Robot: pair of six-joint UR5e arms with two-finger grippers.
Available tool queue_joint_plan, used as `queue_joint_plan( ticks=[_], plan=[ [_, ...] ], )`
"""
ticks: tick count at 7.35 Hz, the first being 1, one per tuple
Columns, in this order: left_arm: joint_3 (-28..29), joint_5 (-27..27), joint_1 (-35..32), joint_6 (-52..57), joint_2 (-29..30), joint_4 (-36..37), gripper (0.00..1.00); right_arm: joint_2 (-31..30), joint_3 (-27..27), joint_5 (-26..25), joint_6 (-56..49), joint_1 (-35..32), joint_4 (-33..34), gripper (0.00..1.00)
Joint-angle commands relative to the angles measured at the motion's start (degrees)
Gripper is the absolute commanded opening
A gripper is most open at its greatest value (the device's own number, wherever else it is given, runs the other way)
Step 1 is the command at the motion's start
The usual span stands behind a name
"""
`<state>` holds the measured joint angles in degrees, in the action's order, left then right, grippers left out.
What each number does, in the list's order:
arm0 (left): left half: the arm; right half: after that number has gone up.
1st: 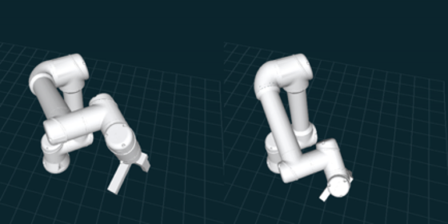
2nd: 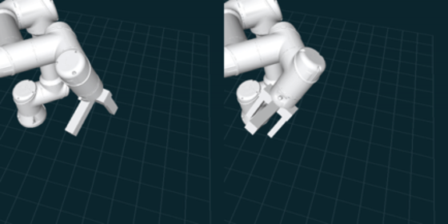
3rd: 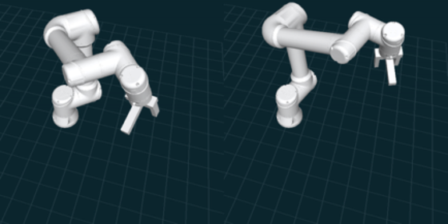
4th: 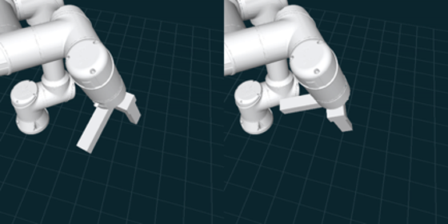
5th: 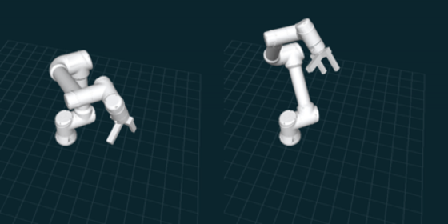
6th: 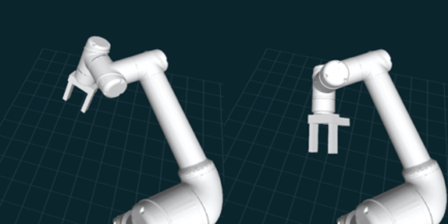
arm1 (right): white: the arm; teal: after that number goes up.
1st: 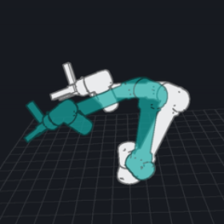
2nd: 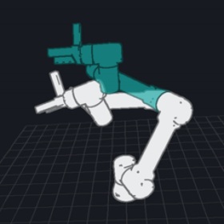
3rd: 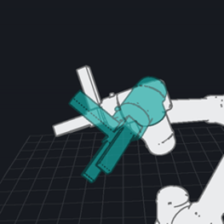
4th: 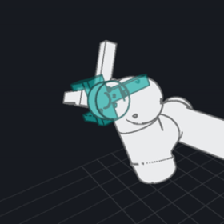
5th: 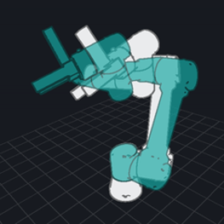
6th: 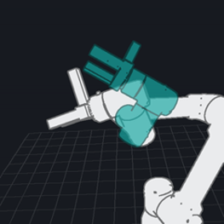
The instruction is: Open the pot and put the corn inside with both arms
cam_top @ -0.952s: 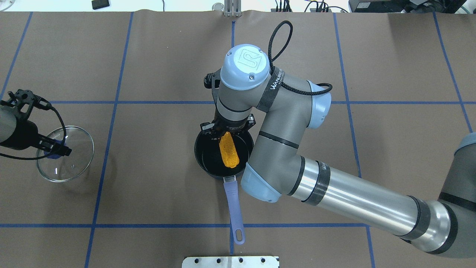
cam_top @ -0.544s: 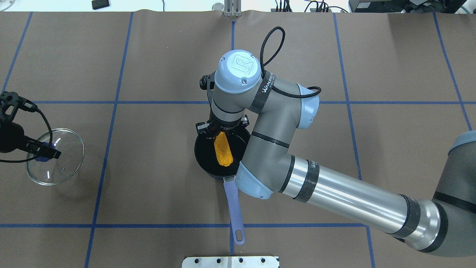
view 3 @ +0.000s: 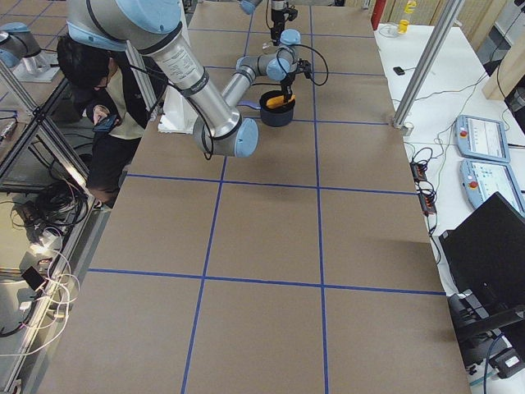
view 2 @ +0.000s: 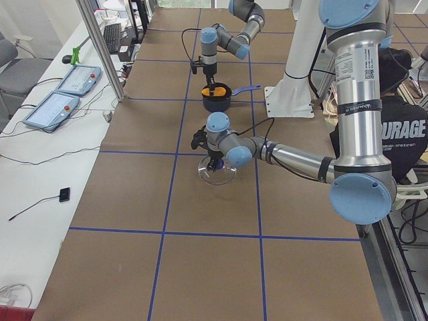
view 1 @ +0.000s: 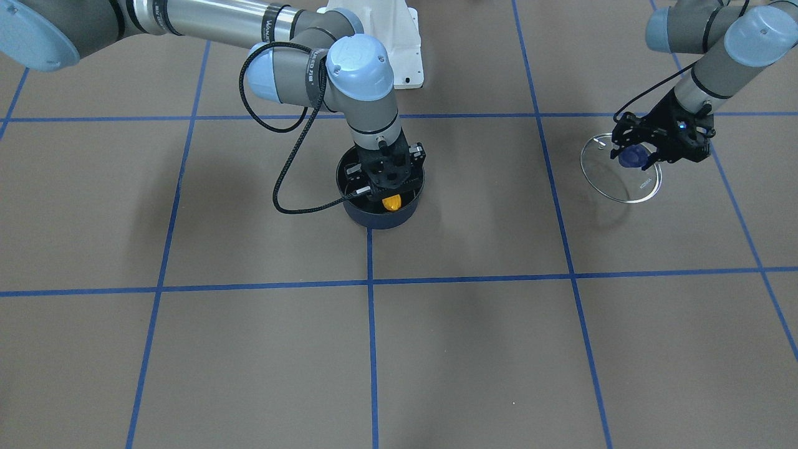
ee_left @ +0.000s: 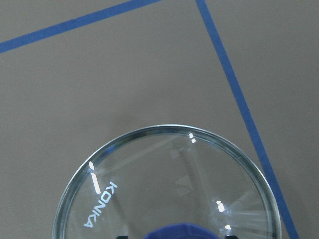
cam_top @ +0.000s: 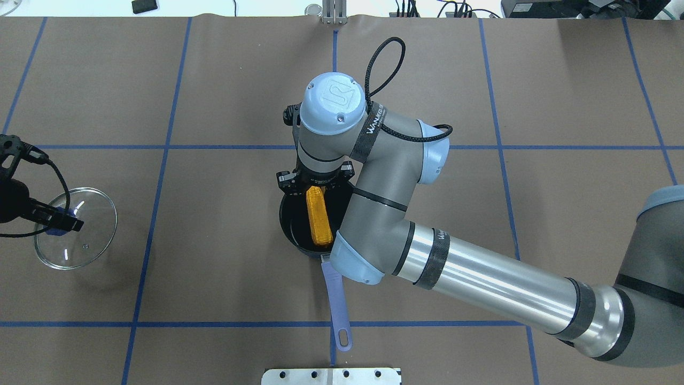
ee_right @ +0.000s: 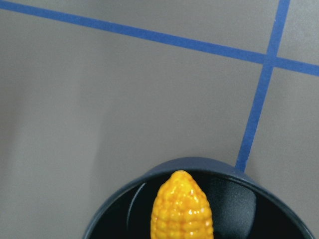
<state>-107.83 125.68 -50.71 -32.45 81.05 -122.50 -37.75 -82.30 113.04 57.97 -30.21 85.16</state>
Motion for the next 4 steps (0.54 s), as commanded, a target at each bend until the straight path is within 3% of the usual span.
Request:
queue_joint_plan(
  ticks=[1, 4],
  plan=[
    [1.3, 0.01, 0.0, 0.54, -1.15, -2.31, 0.53, 0.05, -0.75, -0.71, 0.66, -0.11, -0.08, 1.0],
    [4.46, -0.52, 0.08, 1.33, -0.02, -2.83, 0.53, -1.09, -3.22, 1.73, -0.66, -3.62, 0.01, 1.0]
  ],
)
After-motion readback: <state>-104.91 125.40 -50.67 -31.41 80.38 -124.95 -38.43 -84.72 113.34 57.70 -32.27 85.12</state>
